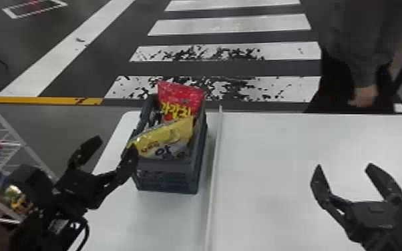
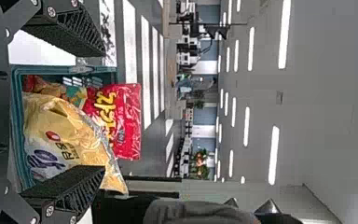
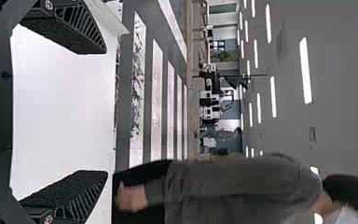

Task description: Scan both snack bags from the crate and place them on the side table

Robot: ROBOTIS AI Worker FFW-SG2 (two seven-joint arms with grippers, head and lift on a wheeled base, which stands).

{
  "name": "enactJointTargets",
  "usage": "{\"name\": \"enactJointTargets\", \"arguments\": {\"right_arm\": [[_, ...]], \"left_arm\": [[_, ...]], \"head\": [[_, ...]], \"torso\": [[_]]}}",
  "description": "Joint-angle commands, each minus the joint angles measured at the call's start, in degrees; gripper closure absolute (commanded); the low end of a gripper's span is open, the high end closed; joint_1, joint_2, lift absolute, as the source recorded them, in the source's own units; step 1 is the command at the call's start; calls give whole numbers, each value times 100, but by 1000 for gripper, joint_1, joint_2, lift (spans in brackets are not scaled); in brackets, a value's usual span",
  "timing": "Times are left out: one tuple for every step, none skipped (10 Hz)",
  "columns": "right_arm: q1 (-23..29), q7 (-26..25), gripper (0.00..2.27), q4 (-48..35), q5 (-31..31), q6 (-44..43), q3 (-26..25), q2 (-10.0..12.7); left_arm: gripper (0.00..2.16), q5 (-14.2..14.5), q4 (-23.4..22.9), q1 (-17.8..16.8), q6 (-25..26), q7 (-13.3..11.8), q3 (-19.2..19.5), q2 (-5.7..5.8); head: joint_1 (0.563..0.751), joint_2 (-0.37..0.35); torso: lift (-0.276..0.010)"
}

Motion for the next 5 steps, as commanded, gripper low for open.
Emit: {"name": "enactJointTargets", "arguments": {"right_arm": [[0, 0, 66, 0, 0, -1, -1, 0], [-9, 0, 66, 0, 0, -1, -1, -9], [-18, 0, 66, 0, 0, 16, -1, -18], [-26, 0, 66, 0, 0, 16, -1, -18], [-44, 0, 66, 0, 0, 34, -1, -26]], "left_arm": [[144, -78, 231, -328, 227, -183, 37, 0], [144, -166, 398, -513, 280, -385, 54, 9], [140, -280, 583, -732, 280, -613, 81, 18], [140, -394, 767, -952, 544, -851, 89, 44], [137, -491, 891, -1128, 843, -983, 89, 44]], "head": [[695, 170], [695, 167], [695, 162], [695, 156], [695, 153]], "torso": [[-95], [-95], [-95], [-95], [-95]]}}
